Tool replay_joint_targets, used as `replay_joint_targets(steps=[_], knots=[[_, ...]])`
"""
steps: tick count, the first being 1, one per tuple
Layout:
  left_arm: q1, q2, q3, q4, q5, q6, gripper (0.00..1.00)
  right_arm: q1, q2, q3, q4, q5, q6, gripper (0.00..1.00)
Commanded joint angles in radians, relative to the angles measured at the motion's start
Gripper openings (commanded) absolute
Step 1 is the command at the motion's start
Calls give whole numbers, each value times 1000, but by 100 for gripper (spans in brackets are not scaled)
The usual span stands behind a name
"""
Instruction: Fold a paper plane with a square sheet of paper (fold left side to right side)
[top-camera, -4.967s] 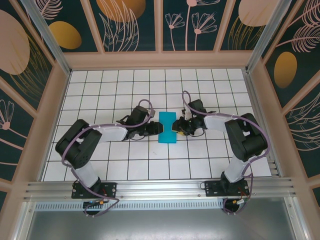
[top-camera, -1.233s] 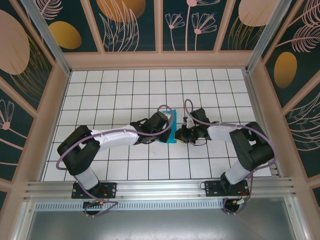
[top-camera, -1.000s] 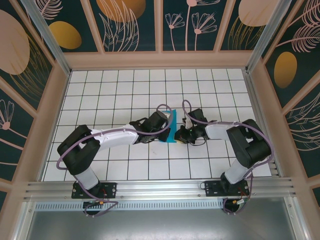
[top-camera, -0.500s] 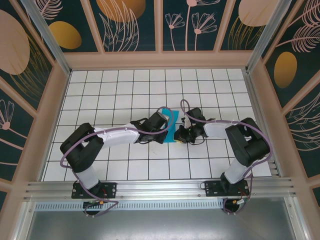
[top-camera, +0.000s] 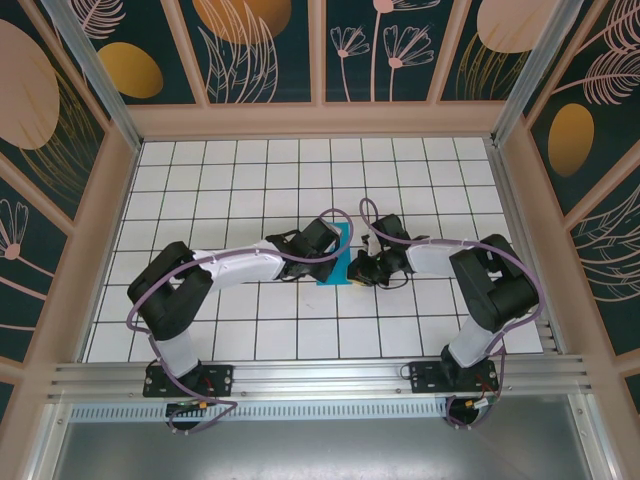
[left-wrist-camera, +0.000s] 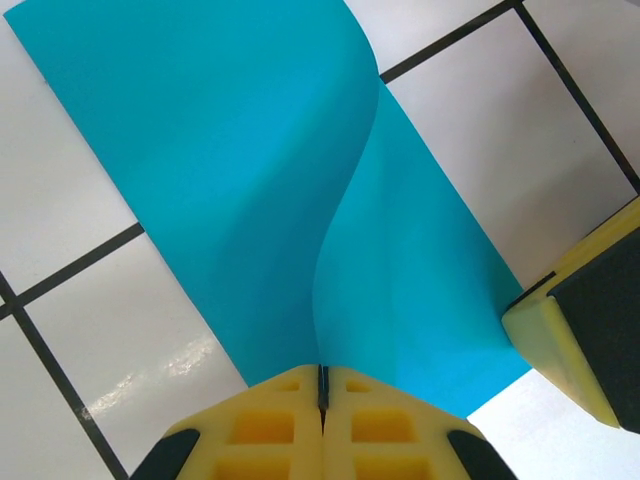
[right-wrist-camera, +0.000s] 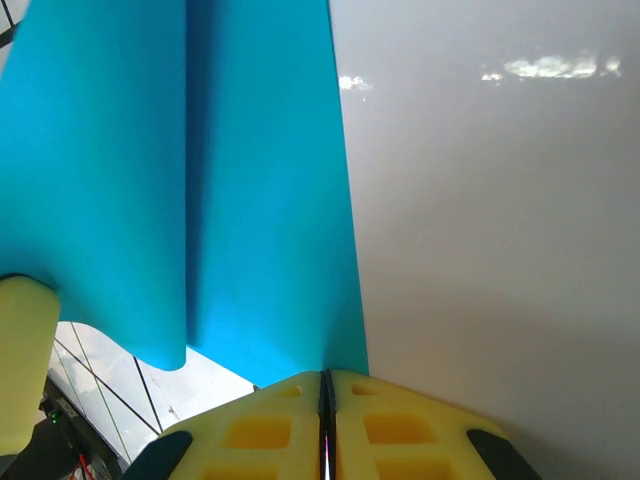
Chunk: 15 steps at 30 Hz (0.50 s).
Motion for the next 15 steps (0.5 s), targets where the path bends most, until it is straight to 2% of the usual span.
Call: replay_joint_targets(steps=[1,15], knots=[[6,-24,21,-30,-6,26,7,11,38,10,-48,46,-23,12],[6,-56,23,-52,-15,37,9,13,44,16,-49,45,-23,12]])
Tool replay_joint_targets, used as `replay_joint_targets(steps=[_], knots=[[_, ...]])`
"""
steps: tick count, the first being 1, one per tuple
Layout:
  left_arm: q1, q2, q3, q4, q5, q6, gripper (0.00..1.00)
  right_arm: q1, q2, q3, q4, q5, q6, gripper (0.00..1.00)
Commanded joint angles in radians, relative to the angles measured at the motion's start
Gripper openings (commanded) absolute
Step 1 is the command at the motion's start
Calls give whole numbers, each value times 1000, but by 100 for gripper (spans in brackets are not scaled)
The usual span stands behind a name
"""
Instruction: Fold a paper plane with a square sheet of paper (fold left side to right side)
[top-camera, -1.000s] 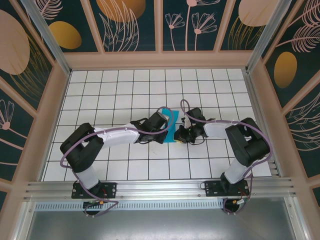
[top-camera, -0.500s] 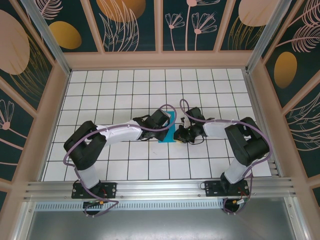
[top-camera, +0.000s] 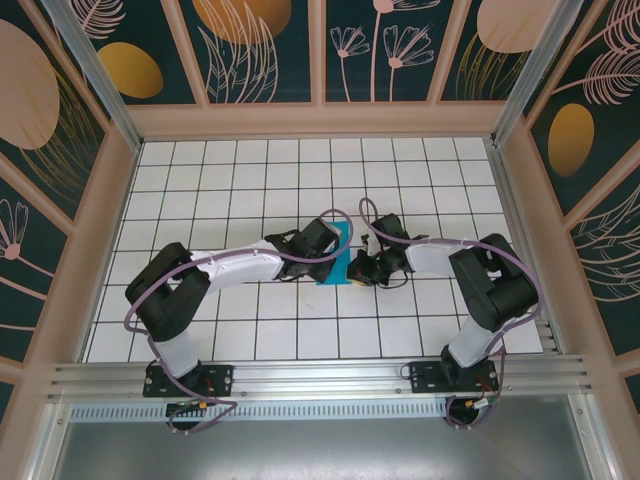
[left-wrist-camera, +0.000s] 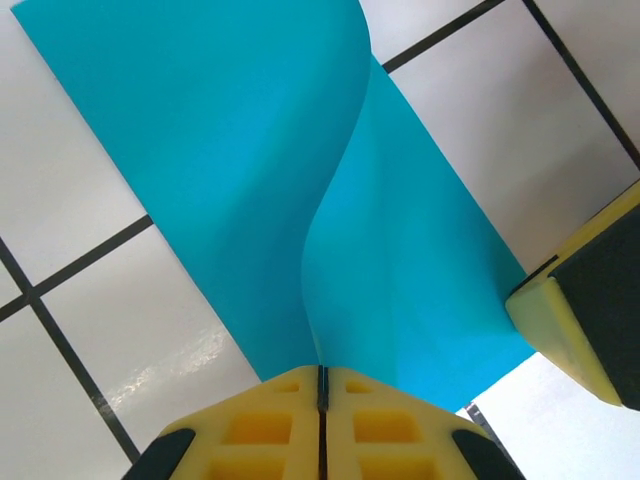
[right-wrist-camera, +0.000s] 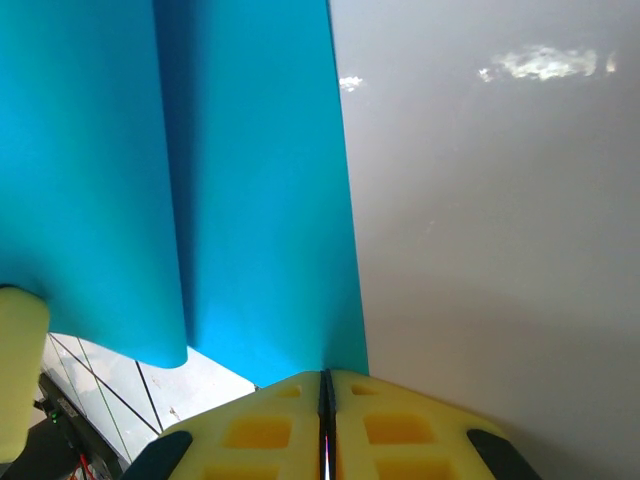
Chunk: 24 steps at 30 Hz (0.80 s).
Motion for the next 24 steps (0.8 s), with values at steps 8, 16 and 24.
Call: replay_joint_targets(steps=[8,16,24], knots=[[13,-32,31,-38,-6,36,10,11,37,10,-49,47,-25,12],[26,-29,45,-53,-17,52,10,12,36,9,-48,47,-23,12],[40,-9,47,-47,-11,68,10,11,40,10,-50,47,-25,12]])
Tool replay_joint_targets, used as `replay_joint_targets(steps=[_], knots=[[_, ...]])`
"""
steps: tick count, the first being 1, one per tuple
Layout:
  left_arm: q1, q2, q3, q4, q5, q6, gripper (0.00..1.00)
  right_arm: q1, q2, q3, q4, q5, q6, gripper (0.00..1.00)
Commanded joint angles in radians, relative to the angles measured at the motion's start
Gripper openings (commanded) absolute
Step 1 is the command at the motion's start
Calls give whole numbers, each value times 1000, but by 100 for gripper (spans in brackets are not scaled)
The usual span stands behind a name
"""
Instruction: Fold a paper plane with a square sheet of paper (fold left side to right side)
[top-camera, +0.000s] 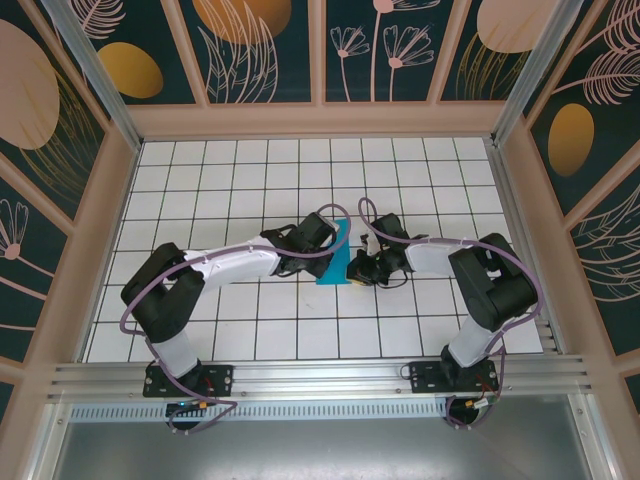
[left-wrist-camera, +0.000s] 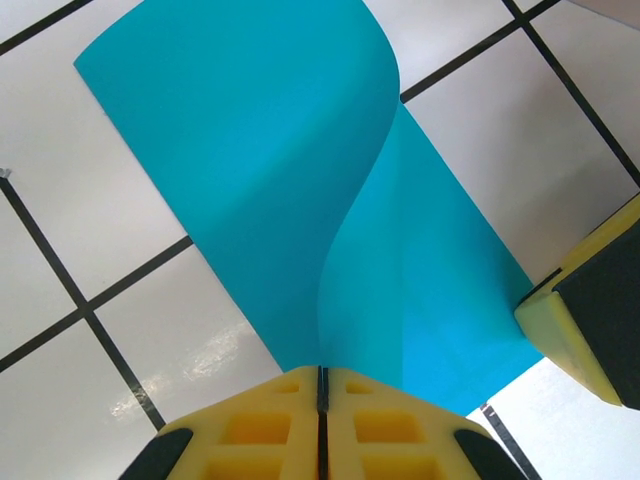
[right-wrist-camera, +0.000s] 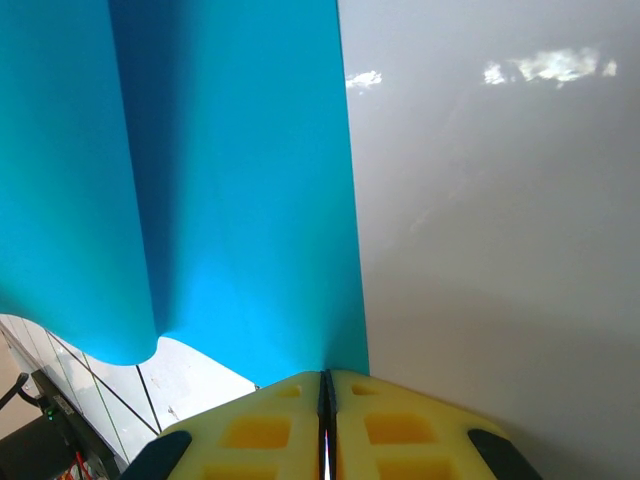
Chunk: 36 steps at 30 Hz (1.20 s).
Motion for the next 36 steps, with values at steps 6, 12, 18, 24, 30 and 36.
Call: replay_joint_targets(steps=[6,12,18,24,30,36], knots=[[18,20,39,-17,-5,33,10,11,37,5,-47,48,-12,12],[18,18,41,-17,-20,15,10,11,33,10,-37,49,-19,12],[18,20,45,-9,-18,3,10,6,37,31,-50,49,-33,12],[17,26,51,-8,-26,13,10,5,46,45,-61,52,-30,13],[18,14,41,-5,-27,20,10,5,48,51,-75,63,-28,13],[17,15,53,-12,-21,28,10,5,40,45,-73,69,-18,13]])
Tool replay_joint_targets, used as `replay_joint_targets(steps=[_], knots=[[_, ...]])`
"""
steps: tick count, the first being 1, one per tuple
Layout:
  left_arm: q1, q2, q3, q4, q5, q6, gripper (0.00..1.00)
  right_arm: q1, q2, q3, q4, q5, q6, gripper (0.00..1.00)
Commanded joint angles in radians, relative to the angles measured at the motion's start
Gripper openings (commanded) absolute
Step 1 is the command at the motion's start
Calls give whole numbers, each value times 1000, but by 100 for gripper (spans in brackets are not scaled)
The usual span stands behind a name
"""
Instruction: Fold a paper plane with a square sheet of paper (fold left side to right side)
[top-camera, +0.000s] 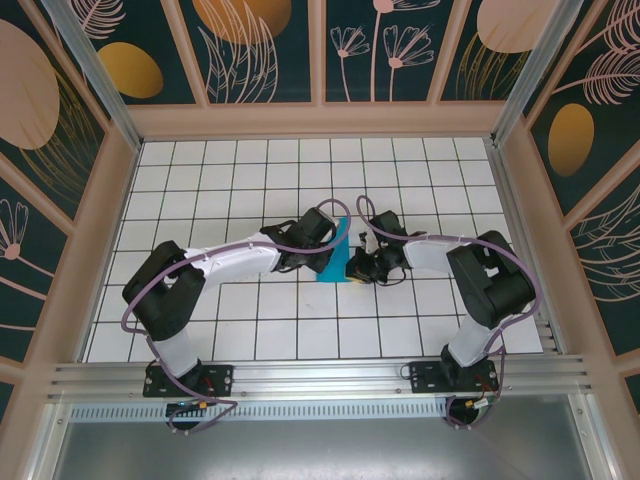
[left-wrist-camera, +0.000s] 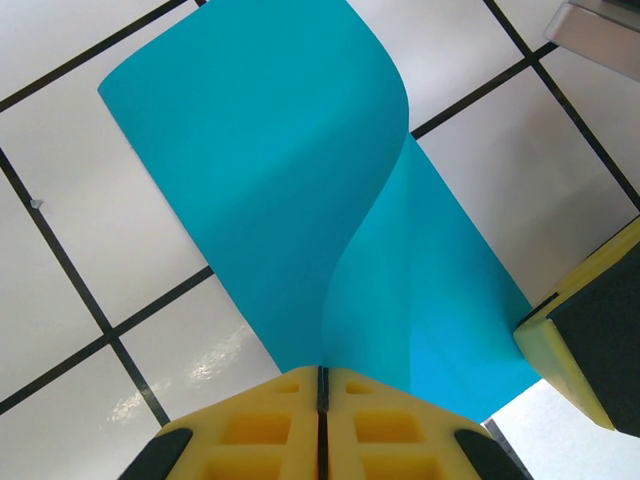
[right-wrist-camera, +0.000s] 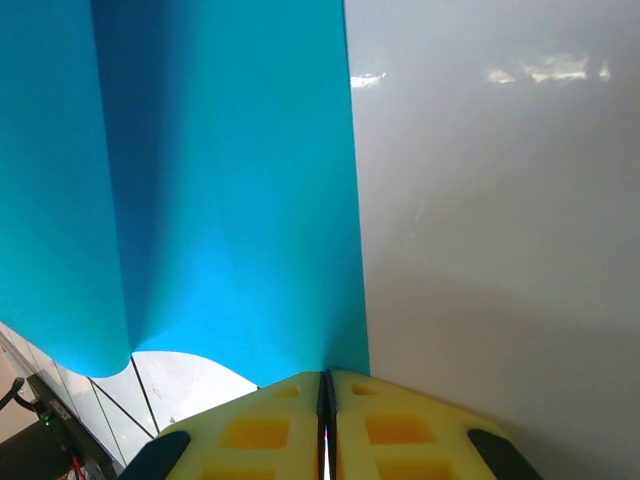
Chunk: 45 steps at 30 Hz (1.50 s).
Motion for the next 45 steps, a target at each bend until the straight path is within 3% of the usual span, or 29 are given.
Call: replay_joint_targets(steps=[1,45], knots=[[4,5,22,-11,-14,17,10,5,19,11,-47,63,-8,13],[29,132,60,33,-33,35,10,6,27,11,-44,52,-9,13]])
